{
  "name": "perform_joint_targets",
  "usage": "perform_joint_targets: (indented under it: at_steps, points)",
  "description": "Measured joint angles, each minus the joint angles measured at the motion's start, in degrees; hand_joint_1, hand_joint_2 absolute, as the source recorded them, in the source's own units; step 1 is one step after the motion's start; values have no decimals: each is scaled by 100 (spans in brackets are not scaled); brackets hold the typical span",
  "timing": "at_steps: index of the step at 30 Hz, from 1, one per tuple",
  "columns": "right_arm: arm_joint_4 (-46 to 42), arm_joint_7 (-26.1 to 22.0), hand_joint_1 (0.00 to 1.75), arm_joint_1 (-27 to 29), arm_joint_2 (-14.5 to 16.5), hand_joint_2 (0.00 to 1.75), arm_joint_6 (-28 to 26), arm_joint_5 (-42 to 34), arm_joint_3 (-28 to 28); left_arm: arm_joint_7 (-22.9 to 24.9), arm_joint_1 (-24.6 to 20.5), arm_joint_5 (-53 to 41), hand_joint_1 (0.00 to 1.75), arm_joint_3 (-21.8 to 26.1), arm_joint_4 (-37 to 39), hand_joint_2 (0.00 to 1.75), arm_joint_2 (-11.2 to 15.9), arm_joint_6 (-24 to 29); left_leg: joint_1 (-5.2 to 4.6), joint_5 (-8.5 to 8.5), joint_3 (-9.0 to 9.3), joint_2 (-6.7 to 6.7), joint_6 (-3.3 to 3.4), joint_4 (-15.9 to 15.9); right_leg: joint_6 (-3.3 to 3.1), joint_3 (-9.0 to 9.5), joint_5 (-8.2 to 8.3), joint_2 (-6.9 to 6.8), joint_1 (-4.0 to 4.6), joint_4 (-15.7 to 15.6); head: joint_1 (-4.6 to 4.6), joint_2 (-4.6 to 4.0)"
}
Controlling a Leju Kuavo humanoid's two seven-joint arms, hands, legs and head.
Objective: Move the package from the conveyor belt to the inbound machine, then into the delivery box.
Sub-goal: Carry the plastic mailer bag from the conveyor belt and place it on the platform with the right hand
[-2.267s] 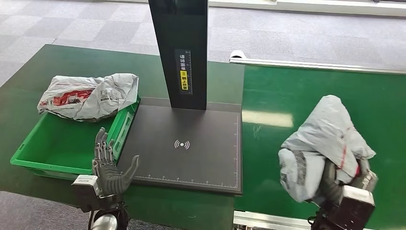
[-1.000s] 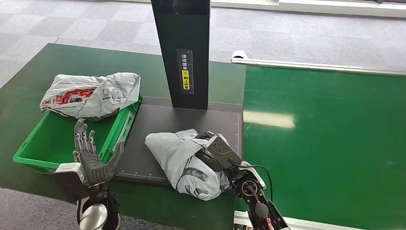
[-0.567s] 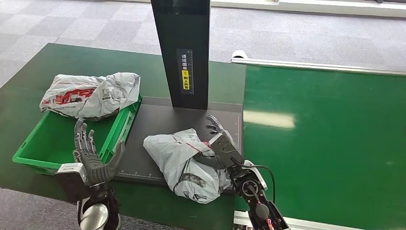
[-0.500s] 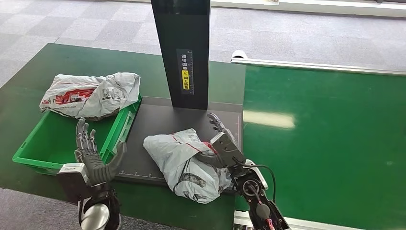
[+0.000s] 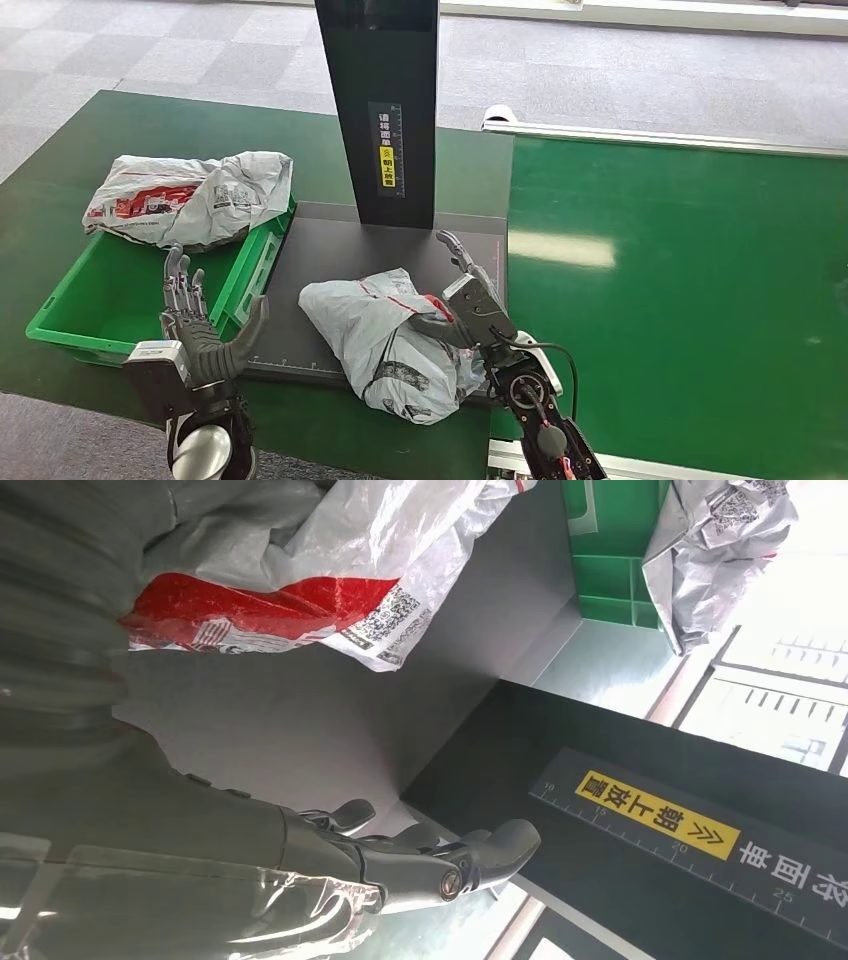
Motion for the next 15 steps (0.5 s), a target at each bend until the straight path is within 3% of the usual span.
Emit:
perform_joint_targets:
  at_steps: [12, 15]
  points:
    - [-93, -124, 0, 70, -1, 175, -38, -83, -33, 167, -30, -173, 0, -163, 25, 175, 1, -206, 0, 0, 0, 0, 0, 0, 0, -2, 0, 1, 0, 0, 1, 0]
    - [-223, -369, 0, 147, -1, 175, -61, -196, -55, 234, -54, -261, 0, -227, 82, 175, 3, -307, 0, 0, -1, 0, 0, 1, 0, -3, 0, 0, 0, 0, 1, 0]
